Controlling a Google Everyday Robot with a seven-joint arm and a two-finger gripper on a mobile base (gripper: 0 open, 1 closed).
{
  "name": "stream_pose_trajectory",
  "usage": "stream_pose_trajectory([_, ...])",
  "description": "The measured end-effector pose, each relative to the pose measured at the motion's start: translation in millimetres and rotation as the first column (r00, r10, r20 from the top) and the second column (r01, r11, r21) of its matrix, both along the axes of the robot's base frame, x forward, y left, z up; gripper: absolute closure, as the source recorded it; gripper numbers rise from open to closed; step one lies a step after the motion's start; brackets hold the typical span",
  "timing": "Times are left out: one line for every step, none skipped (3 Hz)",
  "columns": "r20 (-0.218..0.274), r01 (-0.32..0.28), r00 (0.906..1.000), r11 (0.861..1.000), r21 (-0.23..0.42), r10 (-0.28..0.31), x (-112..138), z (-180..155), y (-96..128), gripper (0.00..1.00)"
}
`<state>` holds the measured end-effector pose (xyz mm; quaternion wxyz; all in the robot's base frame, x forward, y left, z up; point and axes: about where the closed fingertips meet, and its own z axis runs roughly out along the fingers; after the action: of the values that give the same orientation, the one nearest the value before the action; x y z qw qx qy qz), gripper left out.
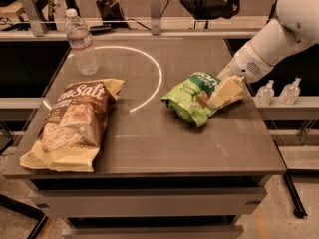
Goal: Pick green rice chip bag
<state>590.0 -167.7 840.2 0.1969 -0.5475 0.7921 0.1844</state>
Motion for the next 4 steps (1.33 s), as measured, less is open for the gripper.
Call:
stream_pose_trajectory([0.005,0.012,0.9999,0.999,0.047,-0.012,-2,4,-2,1.0])
stream_pose_trajectory([0.059,0.01,0.998,0.984,0.178,-0.021,-5,34,-7,1.0])
stream_pose_trajectory([0.155,-0.018,0.9875,0.951,0.309,-0.032,-12,88,-12,1.0])
stream_pose_trajectory([0.233,-0.055,0.9716,0.92,0.388,-0.04,-19,130,-16,1.0])
